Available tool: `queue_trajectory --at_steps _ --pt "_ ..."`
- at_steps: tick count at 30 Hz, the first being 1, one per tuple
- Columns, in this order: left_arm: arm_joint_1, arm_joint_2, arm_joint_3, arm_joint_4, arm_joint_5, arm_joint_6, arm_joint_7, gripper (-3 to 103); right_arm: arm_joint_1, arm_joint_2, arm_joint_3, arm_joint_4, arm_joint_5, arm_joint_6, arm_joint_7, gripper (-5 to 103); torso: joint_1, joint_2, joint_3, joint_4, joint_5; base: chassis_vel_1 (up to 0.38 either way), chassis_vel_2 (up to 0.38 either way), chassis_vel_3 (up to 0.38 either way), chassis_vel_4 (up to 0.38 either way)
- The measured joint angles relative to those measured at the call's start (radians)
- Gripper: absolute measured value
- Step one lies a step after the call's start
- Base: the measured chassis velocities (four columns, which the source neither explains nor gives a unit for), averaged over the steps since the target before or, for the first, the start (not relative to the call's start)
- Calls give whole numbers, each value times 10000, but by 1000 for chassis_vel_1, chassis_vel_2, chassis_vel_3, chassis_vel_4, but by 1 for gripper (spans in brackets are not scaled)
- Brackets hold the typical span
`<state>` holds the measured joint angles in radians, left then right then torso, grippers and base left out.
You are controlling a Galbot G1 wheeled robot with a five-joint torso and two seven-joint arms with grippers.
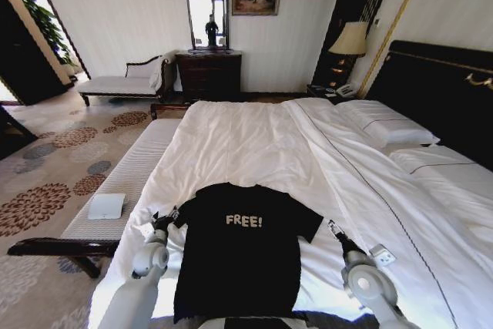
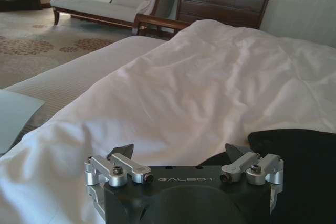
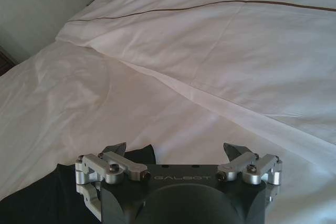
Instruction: Fold the clothes on the bed.
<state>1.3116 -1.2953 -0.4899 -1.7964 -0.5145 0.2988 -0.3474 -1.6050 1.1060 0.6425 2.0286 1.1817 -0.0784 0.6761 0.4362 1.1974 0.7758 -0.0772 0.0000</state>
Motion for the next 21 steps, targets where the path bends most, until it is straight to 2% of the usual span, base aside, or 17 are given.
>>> queue_trajectory --at_steps 6,9,10,12,14,17,21 --pt "393 193 -7 -537 380 -18 249 100 6 -10 0 -85 0 0 -1 100 -1 1 -1 1 0 0 0 0 0" --pt "637 535 -6 -769 1002 -232 974 100 65 -74 0 -162 1 1 -1 100 -1 1 -1 1 0 0 0 0 0" --pt "637 535 -6 -769 1002 -232 974 100 65 -74 0 -162 1 1 -1 100 -1 1 -1 1 0 0 0 0 0" --pt "696 900 145 -608 1686 -329 1504 100 147 -105 -31 -211 12 3 -1 100 0 1 0 1 2 0 0 0 0" --pt "634 1149 301 -229 2217 -439 1782 100 209 -111 -67 -223 32 3 0 100 -1 0 0 2 -2 0 0 0 0" --pt "477 1387 463 191 2432 -479 1967 100 257 -112 -93 -237 56 4 3 100 0 1 -1 1 -1 0 0 0 0" --pt "282 1477 604 557 2269 -479 2031 100 286 -115 -98 -329 61 4 5 100 -1 0 0 1 -1 0 0 0 0"
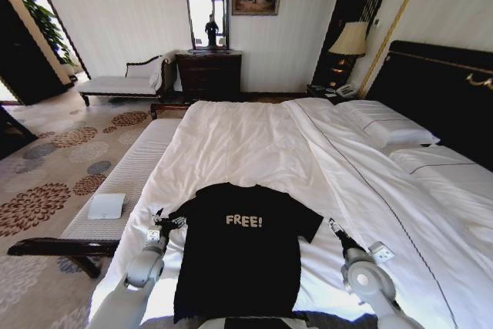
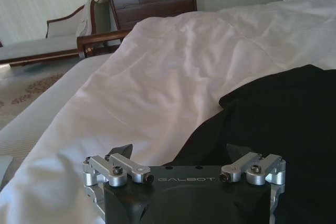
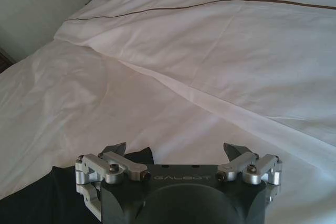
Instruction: Fold the clothes on the bed.
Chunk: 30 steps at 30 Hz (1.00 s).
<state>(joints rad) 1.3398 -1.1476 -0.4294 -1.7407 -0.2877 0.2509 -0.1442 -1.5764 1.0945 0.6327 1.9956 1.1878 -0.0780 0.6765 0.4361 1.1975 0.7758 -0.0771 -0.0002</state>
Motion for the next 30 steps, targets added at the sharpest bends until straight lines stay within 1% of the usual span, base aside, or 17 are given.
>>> queue_trajectory --at_steps 1,3,6,7,9,12,13,14,15,16,18,21,23,24,26,28,30 --pt "-64 -18 25 74 -157 21 -1 103 0 2 0 -29 0 1 0 100 0 0 0 0 2 0 0 0 0" --pt "-101 -58 43 91 -344 77 -21 100 -6 6 0 -44 -1 2 0 100 0 0 0 -1 1 0 0 0 0" --pt "-128 -123 48 138 -617 162 -74 86 -26 16 0 -63 -9 4 -2 100 0 0 0 0 1 0 0 0 0" --pt "-128 -123 48 138 -617 162 -74 86 -26 16 0 -63 -9 4 -2 100 0 0 0 0 1 0 0 0 0" --pt "-159 -138 43 279 -755 192 -93 81 -30 20 0 -64 -14 5 -1 100 0 0 0 0 1 0 0 0 0" --pt "-193 -139 -10 331 -1165 307 -100 64 -29 4 0 -60 -15 7 -1 100 0 0 0 0 1 0 0 0 0" --pt "-196 -139 -23 332 -1240 325 -102 64 -25 -2 -2 -60 -16 7 -2 100 0 0 0 0 1 0 0 0 0" --pt "-196 -139 -23 332 -1240 325 -102 64 -25 -2 -2 -60 -16 7 -2 100 0 0 0 0 1 0 0 0 0" --pt "-199 -138 -44 337 -1288 336 -102 53 -20 -10 -6 -58 -16 8 -1 100 0 0 0 0 1 0 0 0 0" --pt "-202 -139 -60 341 -1298 337 -102 53 -18 -12 -7 -55 -17 9 -1 100 0 0 0 0 1 0 0 0 0" --pt "-230 -139 -131 349 -1328 341 -108 43 -18 -11 -12 -39 -18 9 0 100 0 0 0 0 1 0 0 0 0" --pt "-278 -138 -199 353 -1373 351 -124 37 -33 10 -14 -28 -32 10 0 100 0 0 0 0 1 0 0 0 0" --pt "-326 -131 -239 367 -1409 366 -144 26 -60 31 -15 -27 -55 12 1 100 0 0 0 0 1 0 0 0 0" --pt "-326 -131 -239 367 -1409 366 -144 26 -60 31 -15 -27 -55 12 1 100 0 0 0 0 1 0 0 0 0" --pt "-369 -135 -280 376 -1477 378 -182 15 -84 36 0 -1 -68 16 0 100 0 0 0 0 1 0 0 0 0" --pt "-386 -144 -300 378 -1504 382 -200 15 -91 35 7 7 -70 18 1 100 0 0 0 0 1 0 0 0 0" --pt "-459 -186 -384 379 -1649 402 -268 5 -117 23 38 48 -78 23 2 100 0 0 0 0 1 0 0 0 0"
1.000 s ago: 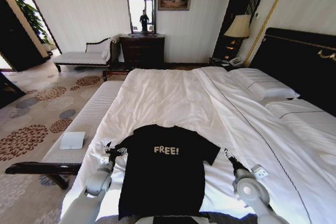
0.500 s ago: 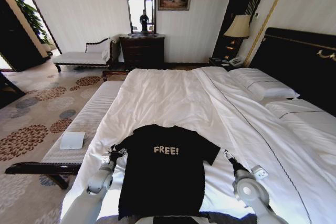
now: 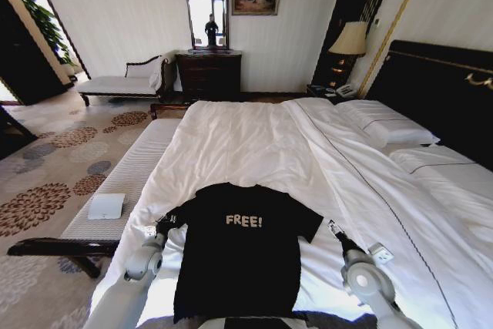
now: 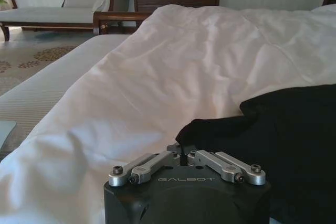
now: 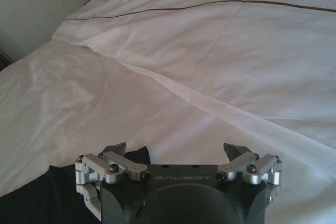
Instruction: Fold the clothes on the bed.
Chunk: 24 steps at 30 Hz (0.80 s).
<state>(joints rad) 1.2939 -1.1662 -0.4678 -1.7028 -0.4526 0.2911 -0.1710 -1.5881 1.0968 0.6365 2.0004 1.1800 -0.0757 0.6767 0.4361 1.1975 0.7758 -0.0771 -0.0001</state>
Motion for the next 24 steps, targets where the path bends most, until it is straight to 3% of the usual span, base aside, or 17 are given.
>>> queue_trajectory --at_steps 5,16,24 --pt "-211 -117 -269 -2 -496 123 -158 0 -87 -6 47 48 -75 19 2 100 0 0 0 -1 0 0 0 0 0" --pt "-505 -274 -852 164 -2097 781 -941 0 -144 9 104 151 -112 31 24 100 1 0 0 -1 -1 0 0 0 0" --pt "-736 -439 -927 541 -2498 759 -1348 0 -41 -233 135 122 -40 48 62 100 0 0 0 -2 -1 0 0 0 0"
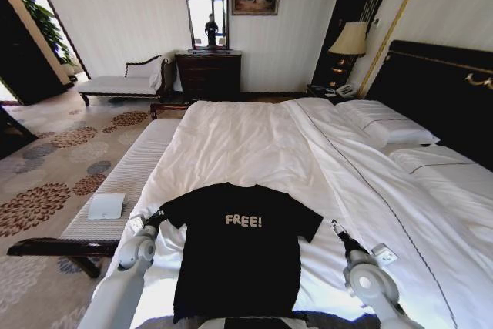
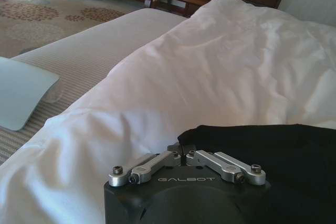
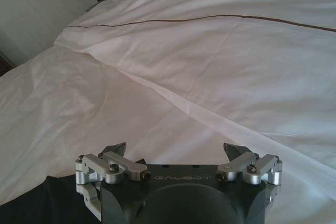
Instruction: Fold the clothes on the bed.
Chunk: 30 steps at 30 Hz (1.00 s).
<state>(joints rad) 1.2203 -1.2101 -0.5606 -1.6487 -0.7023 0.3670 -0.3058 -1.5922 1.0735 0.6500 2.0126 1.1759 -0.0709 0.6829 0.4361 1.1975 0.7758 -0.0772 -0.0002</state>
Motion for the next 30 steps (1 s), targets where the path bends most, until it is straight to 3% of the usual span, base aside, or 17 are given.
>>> queue_trajectory --at_steps 1,4,6,9,10,12,15,18,20,22,24,30 --pt "-67 -23 -6 78 -112 -62 -117 -2 48 -68 0 -54 24 26 -3 100 0 0 0 0 1 0 0 0 0" --pt "-182 -119 -220 85 -755 -389 -382 14 199 -279 -22 -230 66 88 -89 100 1 0 1 4 3 0 0 0 0" --pt "-172 -134 -306 -15 -967 -428 -409 14 228 -321 -38 -259 74 90 -108 100 1 0 1 4 0 0 0 0 0" --pt "248 -132 -684 -866 -1729 -468 -432 30 387 -405 -119 -392 105 94 -145 100 0 0 0 0 5 0 0 0 0" --pt "248 -132 -684 -866 -1729 -468 -432 30 387 -405 -119 -392 105 94 -145 100 0 0 0 0 5 0 0 0 0" --pt "1019 -185 -740 -1723 -2049 -357 -501 41 555 -399 -171 -490 175 94 -135 100 0 0 0 2 7 0 0 0 0" --pt "1826 -453 -575 -2347 -2180 -221 -505 46 618 -381 -194 -529 232 94 -119 100 0 0 0 7 3 0 0 0 0" --pt "2540 -1231 -155 -2717 -2097 -34 -461 62 628 -390 -216 -596 250 93 -117 100 -2 1 -1 4 3 0 0 0 0" --pt "2587 -1783 84 -2514 -1895 -28 -465 74 632 -409 -222 -650 252 92 -113 100 -2 0 -1 0 2 0 0 0 0" --pt "2547 -1912 123 -2422 -1890 -24 -479 74 632 -415 -225 -657 252 92 -110 100 -1 0 -1 1 2 0 0 0 0" --pt "2310 -2123 164 -2108 -1962 1 -519 84 627 -449 -228 -663 256 90 -105 100 0 0 -1 1 4 0 0 0 0" --pt "1767 -1953 123 -1586 -2183 53 -524 102 595 -497 -203 -722 263 87 -91 100 -1 1 -1 0 3 0 0 0 0"
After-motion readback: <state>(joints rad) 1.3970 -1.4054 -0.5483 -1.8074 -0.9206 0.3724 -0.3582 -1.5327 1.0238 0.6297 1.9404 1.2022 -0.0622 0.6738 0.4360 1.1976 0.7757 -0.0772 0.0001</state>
